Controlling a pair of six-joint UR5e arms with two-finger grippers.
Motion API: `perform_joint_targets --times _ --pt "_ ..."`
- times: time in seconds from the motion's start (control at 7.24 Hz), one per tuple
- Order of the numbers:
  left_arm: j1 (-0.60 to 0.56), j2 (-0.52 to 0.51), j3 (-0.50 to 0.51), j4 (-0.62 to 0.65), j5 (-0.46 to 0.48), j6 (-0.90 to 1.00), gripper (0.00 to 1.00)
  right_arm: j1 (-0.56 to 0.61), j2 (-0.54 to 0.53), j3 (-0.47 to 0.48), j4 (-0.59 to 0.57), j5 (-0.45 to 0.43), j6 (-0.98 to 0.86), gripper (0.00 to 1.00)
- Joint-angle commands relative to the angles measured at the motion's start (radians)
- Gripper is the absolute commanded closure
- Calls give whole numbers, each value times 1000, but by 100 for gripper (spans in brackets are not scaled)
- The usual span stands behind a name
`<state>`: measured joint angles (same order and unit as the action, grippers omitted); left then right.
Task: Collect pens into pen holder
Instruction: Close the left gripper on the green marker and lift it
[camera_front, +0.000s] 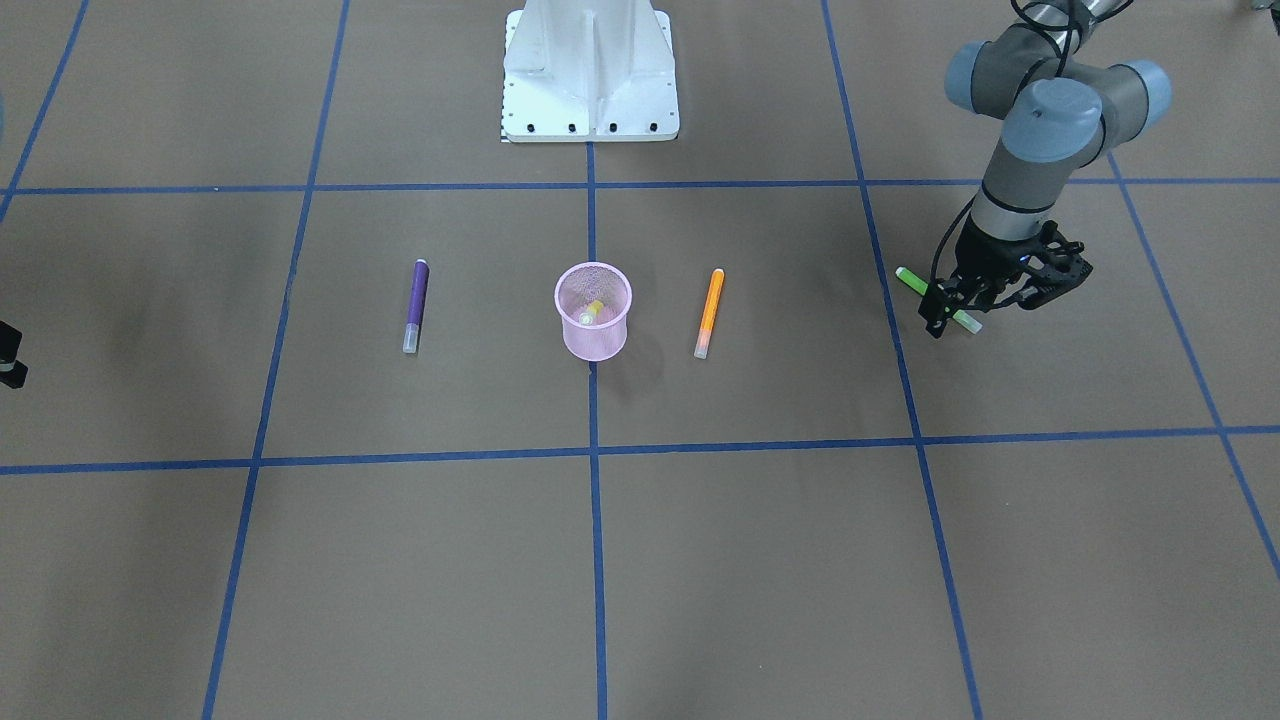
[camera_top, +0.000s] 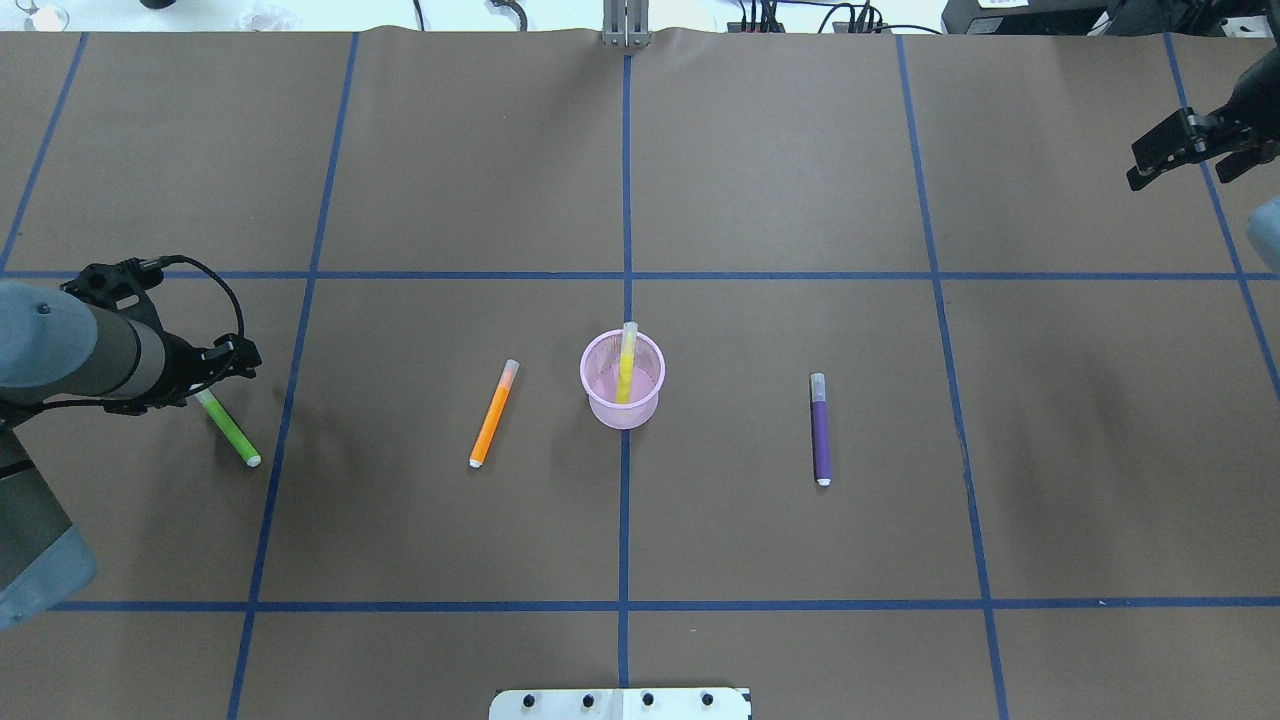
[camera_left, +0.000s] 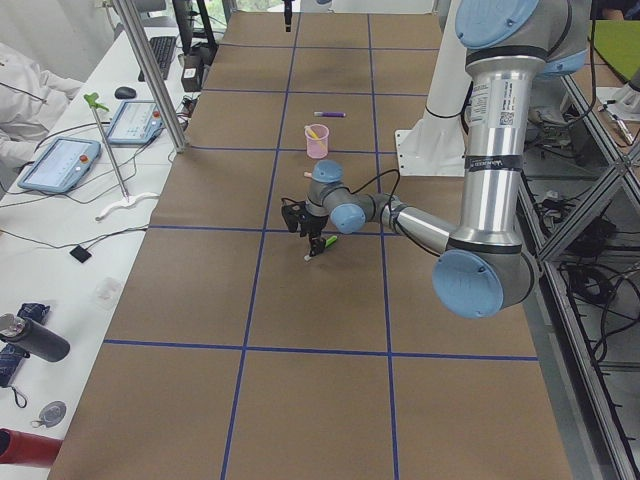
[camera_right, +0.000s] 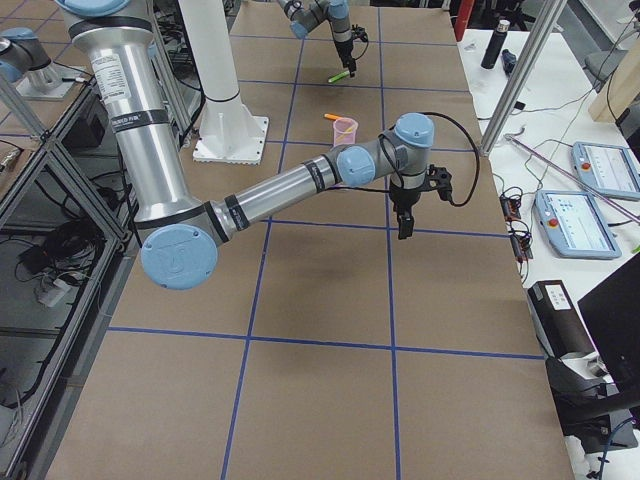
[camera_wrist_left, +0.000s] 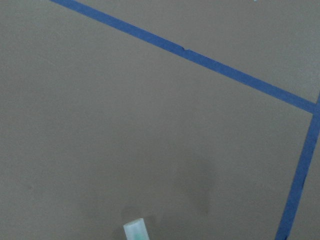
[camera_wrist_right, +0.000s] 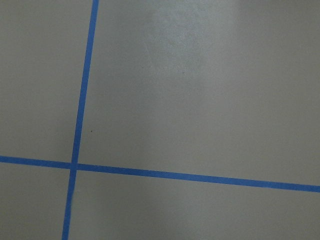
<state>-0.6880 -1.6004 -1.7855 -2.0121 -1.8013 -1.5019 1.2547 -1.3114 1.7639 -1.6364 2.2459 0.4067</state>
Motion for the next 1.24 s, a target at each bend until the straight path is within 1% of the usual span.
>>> perform_joint_targets --times 0.0,0.28,0.83,0.97,1.1 --pt "5 2 -2 6 2 -61 31 0 0 -3 1 -2 3 0" --pt "5 5 -2 6 3 -66 40 -1 -2 -3 1 -3 4 0" --pt "15 20 -2 4 3 -67 40 0 -2 -3 1 -5 3 0" --pt "16 25 -2 4 3 -67 41 0 -2 -3 1 -5 3 0" --pt "19 25 -2 4 5 -67 44 0 -2 -3 1 -5 1 0"
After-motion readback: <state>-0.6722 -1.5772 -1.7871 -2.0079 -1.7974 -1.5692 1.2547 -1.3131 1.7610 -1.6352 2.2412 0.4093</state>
